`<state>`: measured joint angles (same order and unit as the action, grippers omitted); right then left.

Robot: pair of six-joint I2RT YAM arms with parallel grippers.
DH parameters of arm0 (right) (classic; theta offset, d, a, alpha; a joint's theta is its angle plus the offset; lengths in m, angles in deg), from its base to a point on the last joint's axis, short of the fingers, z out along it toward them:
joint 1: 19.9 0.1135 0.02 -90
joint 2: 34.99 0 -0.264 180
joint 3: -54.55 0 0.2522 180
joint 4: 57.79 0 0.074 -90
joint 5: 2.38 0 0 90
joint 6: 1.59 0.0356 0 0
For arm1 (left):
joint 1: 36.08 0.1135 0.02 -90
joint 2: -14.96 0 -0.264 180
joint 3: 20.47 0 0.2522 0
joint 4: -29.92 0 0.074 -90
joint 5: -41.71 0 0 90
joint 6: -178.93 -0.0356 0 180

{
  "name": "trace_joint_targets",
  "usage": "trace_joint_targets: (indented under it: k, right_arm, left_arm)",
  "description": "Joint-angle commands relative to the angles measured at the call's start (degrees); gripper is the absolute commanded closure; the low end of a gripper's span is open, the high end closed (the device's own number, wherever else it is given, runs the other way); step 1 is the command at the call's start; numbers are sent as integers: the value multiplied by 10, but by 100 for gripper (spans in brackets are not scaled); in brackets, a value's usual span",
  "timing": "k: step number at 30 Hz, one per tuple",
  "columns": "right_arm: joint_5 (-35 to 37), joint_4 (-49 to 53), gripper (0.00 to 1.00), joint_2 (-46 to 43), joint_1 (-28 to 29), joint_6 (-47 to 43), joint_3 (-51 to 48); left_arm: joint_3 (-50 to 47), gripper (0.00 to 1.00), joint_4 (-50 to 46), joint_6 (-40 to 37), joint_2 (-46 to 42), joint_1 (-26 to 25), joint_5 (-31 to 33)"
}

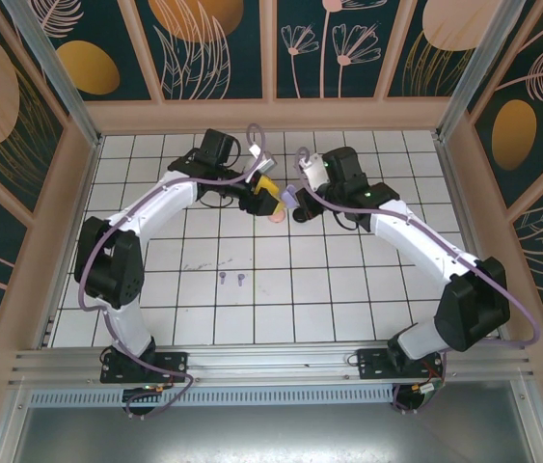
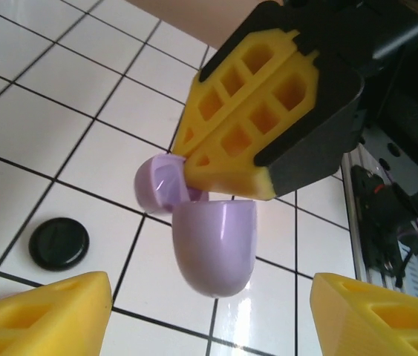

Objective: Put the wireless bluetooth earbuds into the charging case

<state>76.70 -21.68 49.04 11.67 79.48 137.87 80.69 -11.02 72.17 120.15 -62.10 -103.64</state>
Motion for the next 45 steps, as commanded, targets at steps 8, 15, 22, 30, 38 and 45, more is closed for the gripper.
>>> trace_joint_targets:
  k: [8, 15, 22, 30, 38, 45]
  right_arm:
    - [11, 14, 100, 11, 24, -19, 34]
    - [7, 12, 100, 17, 30, -18, 37]
    - [5, 11, 100, 19, 32, -18, 37]
    - [2, 9, 100, 22, 33, -16, 37]
    - [-2, 7, 100, 28, 38, -14, 42]
    - [0, 7, 100, 35, 43, -13, 49]
  left_arm:
    - [57, 33, -114, -81, 43, 4, -42]
    - [70, 37, -125, -91, 56, 4, -63]
    - [76, 38, -132, -103, 58, 5, -78]
    - [80, 45, -131, -106, 58, 16, -103]
    - [84, 48, -131, -104, 63, 17, -109]
    - [82, 48, -134, -105, 69, 17, -117]
